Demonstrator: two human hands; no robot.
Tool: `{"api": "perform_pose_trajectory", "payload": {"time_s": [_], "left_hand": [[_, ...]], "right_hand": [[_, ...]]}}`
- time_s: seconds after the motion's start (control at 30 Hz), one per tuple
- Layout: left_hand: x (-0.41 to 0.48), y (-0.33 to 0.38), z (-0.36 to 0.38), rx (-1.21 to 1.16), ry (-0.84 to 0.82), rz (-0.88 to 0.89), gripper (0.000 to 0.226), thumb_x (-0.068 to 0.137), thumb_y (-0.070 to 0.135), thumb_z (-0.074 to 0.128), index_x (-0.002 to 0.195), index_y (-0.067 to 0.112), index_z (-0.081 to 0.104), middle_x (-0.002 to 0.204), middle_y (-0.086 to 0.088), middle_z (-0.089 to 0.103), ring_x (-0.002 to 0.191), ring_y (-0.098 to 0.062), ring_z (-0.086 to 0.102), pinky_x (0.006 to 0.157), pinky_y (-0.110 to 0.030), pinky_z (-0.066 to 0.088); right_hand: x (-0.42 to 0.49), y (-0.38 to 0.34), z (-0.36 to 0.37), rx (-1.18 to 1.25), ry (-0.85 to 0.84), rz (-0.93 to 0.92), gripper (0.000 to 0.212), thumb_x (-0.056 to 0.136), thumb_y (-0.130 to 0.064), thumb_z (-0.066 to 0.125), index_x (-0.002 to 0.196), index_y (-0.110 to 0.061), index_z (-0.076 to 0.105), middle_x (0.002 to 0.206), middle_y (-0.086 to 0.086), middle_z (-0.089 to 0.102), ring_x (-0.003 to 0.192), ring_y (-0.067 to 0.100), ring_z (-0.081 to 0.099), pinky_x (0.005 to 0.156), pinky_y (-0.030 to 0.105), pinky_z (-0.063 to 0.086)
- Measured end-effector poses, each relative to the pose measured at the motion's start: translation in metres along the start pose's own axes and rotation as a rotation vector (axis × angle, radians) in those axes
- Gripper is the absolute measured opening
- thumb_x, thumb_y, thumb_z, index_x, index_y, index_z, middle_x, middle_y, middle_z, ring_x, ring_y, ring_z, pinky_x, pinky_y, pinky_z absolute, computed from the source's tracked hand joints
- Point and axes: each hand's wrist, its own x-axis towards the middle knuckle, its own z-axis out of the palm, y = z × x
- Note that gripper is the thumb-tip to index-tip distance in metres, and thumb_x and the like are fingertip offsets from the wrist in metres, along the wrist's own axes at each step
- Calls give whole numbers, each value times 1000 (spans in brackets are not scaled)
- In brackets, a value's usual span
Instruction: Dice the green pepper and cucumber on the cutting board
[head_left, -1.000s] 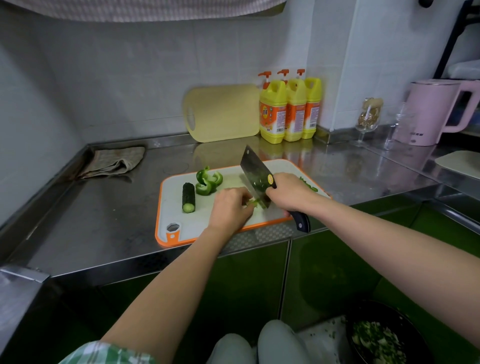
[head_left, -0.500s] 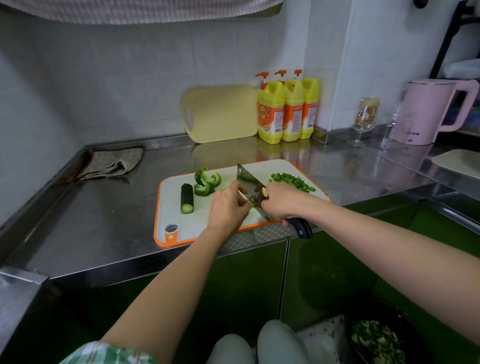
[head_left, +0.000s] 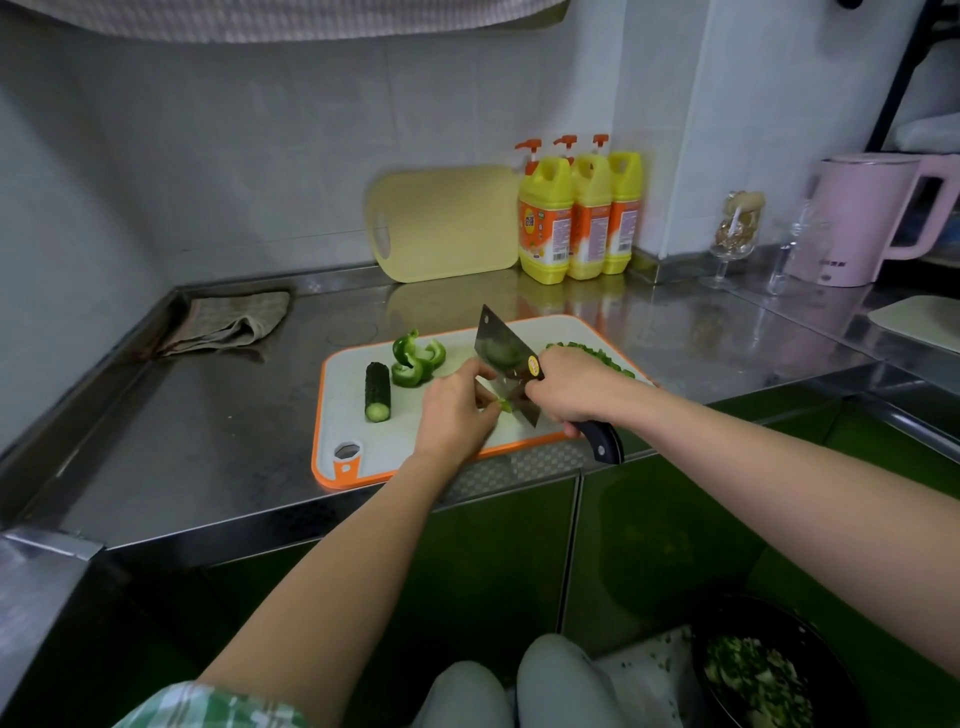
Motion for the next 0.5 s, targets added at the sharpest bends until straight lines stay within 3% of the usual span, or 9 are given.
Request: {"api": "perform_pose_trajectory", "payload": {"time_s": [0.2,0.4,0.5], "left_hand": [[0,2,0,5,-2,2,30,76,2,68,104,14,64,74,2,73,70,-9,64,67,-18,42],[2,0,-1,-9,-12,-6,26,74,3,70,97,14,65,72,3,72,70,-10,66,72,-25,50],[2,0,0,0,-26,-2,24,75,5,69,97,14,67,75,2,73,73,-12,67,75,-28,52]], "right_hand": [[-2,-4,7,-18,-42,1,5,94,-5,39,98,-4,43,74,19,63,43,22,57,44,26,48],[10,-4,16,-8,-23,33,7,96,-8,41,95,-2,44,72,17,61,45,23,59,43,25,48],[16,-3,16,-16,44,14,12,96,-10,42,90,-3,49,75,14,63,61,29,64,56,31,53]]}}
